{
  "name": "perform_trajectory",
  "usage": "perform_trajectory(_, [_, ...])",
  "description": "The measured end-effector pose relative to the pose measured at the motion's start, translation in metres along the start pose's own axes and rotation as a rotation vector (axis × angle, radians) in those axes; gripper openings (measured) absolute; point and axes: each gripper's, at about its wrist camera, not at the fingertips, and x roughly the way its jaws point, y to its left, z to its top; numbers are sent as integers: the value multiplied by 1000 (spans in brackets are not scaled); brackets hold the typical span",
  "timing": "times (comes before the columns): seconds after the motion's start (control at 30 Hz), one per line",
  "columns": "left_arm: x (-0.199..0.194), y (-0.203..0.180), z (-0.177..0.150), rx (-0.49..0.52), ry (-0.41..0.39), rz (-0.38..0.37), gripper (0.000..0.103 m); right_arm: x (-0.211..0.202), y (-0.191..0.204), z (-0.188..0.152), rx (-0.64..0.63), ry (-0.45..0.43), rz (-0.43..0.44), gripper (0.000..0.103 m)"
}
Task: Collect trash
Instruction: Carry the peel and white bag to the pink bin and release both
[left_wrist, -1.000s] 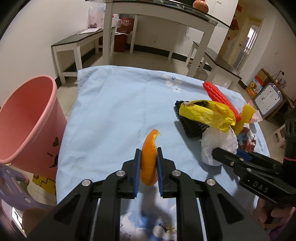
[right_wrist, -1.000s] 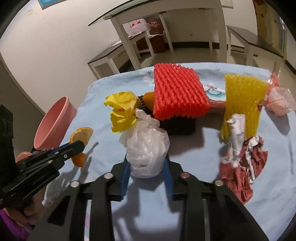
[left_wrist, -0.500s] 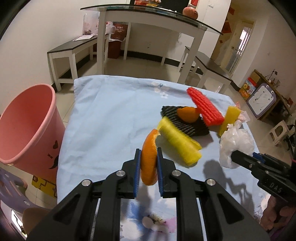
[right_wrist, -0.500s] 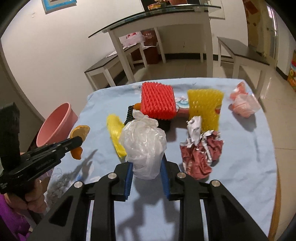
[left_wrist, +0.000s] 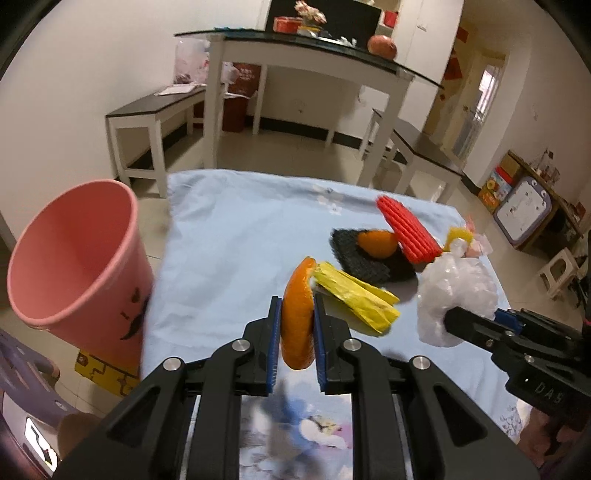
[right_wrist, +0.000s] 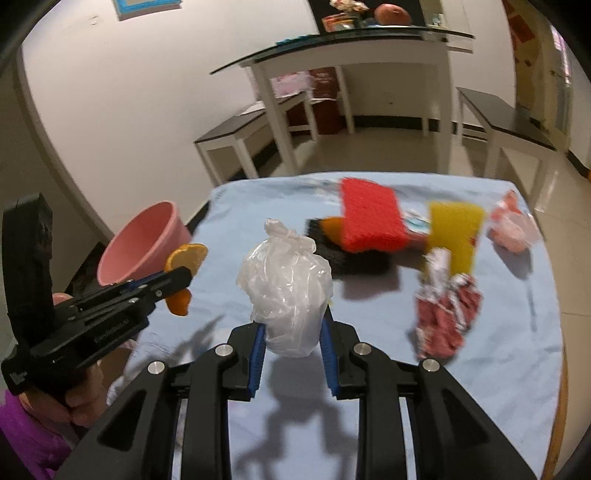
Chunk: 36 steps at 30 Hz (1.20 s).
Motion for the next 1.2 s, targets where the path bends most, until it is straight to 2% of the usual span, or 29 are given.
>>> perform_trajectory(0.1, [-10, 16, 5, -23, -29, 39, 16, 11, 19, 14, -27, -2, 41, 26])
perform_trajectory(0.3, [-32, 72, 18, -98, -90, 163, 16, 41, 70, 40, -93, 5, 137, 26])
perform_trajectory(0.6, [-48, 147, 29, -214, -134, 307, 15, 83, 155, 73, -226, 8, 230, 26])
perform_trajectory(0.9, [-39, 194, 26, -275, -108, 367, 16, 119, 205, 87, -286, 44, 277, 26])
perform_trajectory(1.2, [-22, 215, 21, -297, -68, 377, 16, 156, 226, 84, -294, 93, 253, 26])
